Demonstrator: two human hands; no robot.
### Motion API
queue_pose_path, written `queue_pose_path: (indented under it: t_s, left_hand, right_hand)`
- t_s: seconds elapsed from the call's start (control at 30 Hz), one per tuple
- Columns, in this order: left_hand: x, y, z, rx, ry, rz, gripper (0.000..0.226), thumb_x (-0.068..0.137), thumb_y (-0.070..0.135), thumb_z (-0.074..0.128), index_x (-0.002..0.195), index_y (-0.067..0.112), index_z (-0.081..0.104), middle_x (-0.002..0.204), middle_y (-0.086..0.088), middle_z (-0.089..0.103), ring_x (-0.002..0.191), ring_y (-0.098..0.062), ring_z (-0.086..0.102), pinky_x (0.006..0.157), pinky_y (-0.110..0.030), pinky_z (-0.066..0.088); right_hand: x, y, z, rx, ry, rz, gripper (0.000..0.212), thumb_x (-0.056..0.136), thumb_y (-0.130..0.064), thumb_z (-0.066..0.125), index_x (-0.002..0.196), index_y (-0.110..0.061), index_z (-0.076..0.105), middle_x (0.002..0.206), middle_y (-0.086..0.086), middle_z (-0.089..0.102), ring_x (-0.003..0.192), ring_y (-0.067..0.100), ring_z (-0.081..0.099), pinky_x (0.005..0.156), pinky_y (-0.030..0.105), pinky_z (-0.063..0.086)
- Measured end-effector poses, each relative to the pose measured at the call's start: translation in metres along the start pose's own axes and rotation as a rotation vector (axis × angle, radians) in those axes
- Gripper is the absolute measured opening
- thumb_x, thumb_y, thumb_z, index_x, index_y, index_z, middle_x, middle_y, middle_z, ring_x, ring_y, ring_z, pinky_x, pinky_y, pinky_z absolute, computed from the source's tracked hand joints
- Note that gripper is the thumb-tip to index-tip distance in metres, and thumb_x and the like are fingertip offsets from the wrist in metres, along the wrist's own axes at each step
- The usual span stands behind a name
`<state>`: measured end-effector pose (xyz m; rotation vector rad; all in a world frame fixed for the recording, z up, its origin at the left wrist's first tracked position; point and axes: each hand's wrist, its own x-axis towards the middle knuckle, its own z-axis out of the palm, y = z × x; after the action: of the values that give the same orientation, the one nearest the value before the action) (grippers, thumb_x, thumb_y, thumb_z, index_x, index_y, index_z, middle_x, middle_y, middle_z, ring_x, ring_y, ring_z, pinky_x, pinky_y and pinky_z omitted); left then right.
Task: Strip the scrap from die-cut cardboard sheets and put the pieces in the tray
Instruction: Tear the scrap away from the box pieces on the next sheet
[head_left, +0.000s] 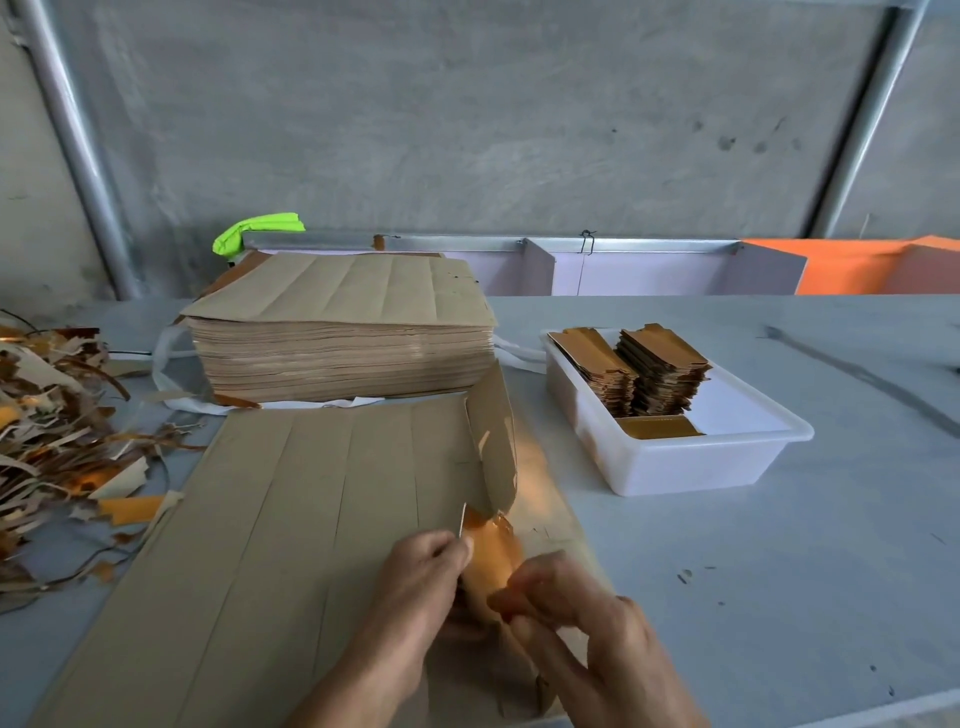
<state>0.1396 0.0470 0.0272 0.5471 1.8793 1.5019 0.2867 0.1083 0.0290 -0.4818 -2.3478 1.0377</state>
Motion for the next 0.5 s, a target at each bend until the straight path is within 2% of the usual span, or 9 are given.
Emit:
queue_pose_path:
  t_s: [0.07, 0.13, 0.2, 0.27, 0.33, 0.37, 0.43, 0.5]
  left_hand:
    - [0.002, -0.006, -0.003, 0.012, 0.014, -0.005, 0.027, 0.097, 0.016, 0.049, 0.073, 0.006, 0.054, 0.074, -0.014, 0.051, 0.069, -0.023, 0.049, 0.062, -0.03, 0.038]
    - [0.003, -0.008, -0.004, -0.005, 0.044, -0.001, 0.028, 0.096, 0.013, 0.052, 0.069, 0.005, 0.054, 0.072, -0.014, 0.051, 0.068, -0.023, 0.048, 0.062, -0.029, 0.036]
    - [0.003, -0.008, -0.002, -0.039, 0.067, 0.016, 0.026, 0.092, 0.01, 0.058, 0.066, 0.006, 0.058, 0.067, -0.01, 0.056, 0.065, -0.02, 0.05, 0.06, -0.028, 0.038]
    - [0.002, -0.006, 0.002, -0.022, 0.091, 0.038, 0.021, 0.09, 0.012, 0.061, 0.069, 0.01, 0.061, 0.07, -0.006, 0.061, 0.066, -0.017, 0.054, 0.062, -0.026, 0.04]
    - [0.003, -0.006, 0.007, 0.043, 0.117, 0.06, 0.017, 0.089, 0.016, 0.063, 0.073, 0.011, 0.063, 0.074, -0.005, 0.064, 0.069, -0.015, 0.057, 0.061, -0.023, 0.04]
    - [0.003, -0.007, 0.008, 0.086, 0.134, 0.075, 0.017, 0.089, 0.018, 0.064, 0.072, 0.012, 0.063, 0.071, -0.002, 0.064, 0.066, -0.012, 0.056, 0.058, -0.021, 0.039]
    - [0.005, -0.008, 0.009, 0.162, 0.167, 0.128, 0.027, 0.088, 0.018, 0.065, 0.062, 0.013, 0.057, 0.053, 0.012, 0.053, 0.051, -0.005, 0.045, 0.05, -0.017, 0.034]
    - [0.005, -0.008, 0.008, 0.223, 0.218, 0.186, 0.039, 0.087, 0.016, 0.066, 0.053, 0.017, 0.048, 0.037, 0.013, 0.041, 0.038, -0.002, 0.039, 0.041, -0.012, 0.027]
  right_hand:
    - [0.002, -0.005, -0.004, 0.287, 0.002, 0.2, 0.02, 0.091, -0.043, 0.056, 0.097, -0.025, 0.051, 0.093, -0.01, 0.073, 0.087, 0.009, 0.068, 0.075, 0.025, 0.054]
    - [0.008, 0.0, -0.007, 0.402, 0.207, 0.367, 0.014, 0.094, -0.027, 0.053, 0.09, -0.013, 0.054, 0.086, -0.003, 0.074, 0.078, 0.012, 0.07, 0.064, 0.024, 0.054]
    - [0.015, 0.007, -0.007, 0.317, 0.348, 0.435, 0.011, 0.094, -0.006, 0.053, 0.086, -0.012, 0.058, 0.081, 0.001, 0.072, 0.072, 0.011, 0.069, 0.058, 0.021, 0.052]
    - [0.023, 0.013, -0.004, 0.215, 0.274, 0.478, 0.018, 0.091, 0.0, 0.055, 0.087, -0.016, 0.061, 0.084, 0.002, 0.071, 0.068, 0.012, 0.068, 0.053, 0.017, 0.05]
    - [0.03, 0.017, -0.003, 0.264, 0.165, 0.545, 0.019, 0.093, 0.001, 0.053, 0.09, -0.014, 0.065, 0.081, 0.008, 0.07, 0.062, 0.015, 0.066, 0.049, 0.016, 0.049]
    - [0.034, 0.017, -0.005, 0.401, 0.152, 0.59, 0.021, 0.095, 0.002, 0.048, 0.092, -0.009, 0.065, 0.077, 0.012, 0.071, 0.058, 0.017, 0.065, 0.048, 0.018, 0.05]
    - [0.041, 0.015, -0.01, 0.81, 0.172, 0.68, 0.021, 0.097, 0.005, 0.04, 0.1, -0.002, 0.059, 0.075, 0.021, 0.07, 0.054, 0.023, 0.062, 0.046, 0.024, 0.052]
    - [0.042, 0.017, -0.018, 1.148, 0.212, 0.735, 0.018, 0.095, 0.005, 0.042, 0.106, 0.001, 0.055, 0.08, 0.025, 0.069, 0.054, 0.024, 0.063, 0.044, 0.025, 0.054]
